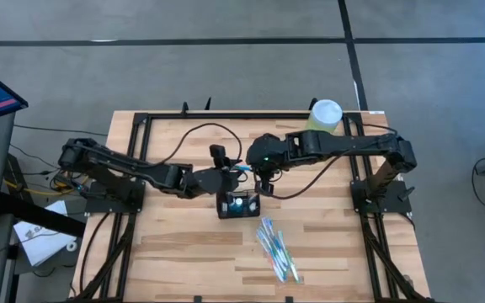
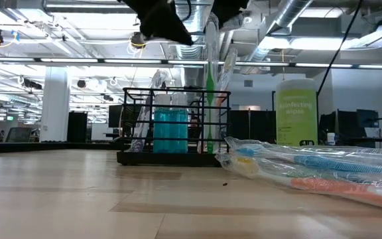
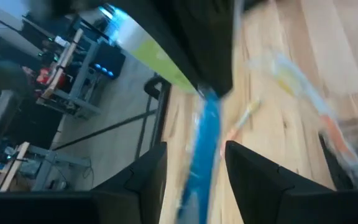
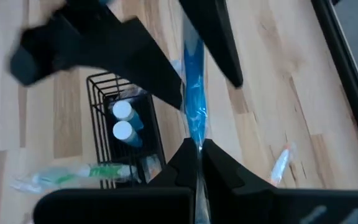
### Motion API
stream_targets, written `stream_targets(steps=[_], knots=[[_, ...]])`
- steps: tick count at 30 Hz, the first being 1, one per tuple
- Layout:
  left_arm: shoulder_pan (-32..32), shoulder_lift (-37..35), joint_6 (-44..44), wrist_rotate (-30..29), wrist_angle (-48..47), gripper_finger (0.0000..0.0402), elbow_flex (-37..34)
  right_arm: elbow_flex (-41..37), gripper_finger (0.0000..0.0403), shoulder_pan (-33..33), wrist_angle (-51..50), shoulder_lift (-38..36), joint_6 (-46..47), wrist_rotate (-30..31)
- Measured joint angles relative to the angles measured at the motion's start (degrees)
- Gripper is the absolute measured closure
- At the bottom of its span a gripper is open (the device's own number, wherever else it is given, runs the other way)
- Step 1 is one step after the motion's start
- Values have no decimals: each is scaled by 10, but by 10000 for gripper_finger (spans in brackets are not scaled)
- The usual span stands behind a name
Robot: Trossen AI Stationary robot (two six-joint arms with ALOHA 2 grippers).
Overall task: Pick & Place toothbrushing station
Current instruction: Put the blue toothbrush into the mesh
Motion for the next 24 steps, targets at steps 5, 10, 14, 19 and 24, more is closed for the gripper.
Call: stream_targets(steps=[5,10,14,19,24], knots=[[6,49,26,-38,-2,241,27,0,403,4,-4,-9,3,-1],[10,89,54,-78,1,255,59,-1,403,7,-12,-7,4,-1],[9,95,55,-75,3,269,75,-1,403,7,-15,-7,4,-2],[6,95,54,-72,5,286,80,-1,403,7,-14,-8,4,-2],[3,95,52,-56,5,317,80,-1,403,7,-14,-8,4,-2]])
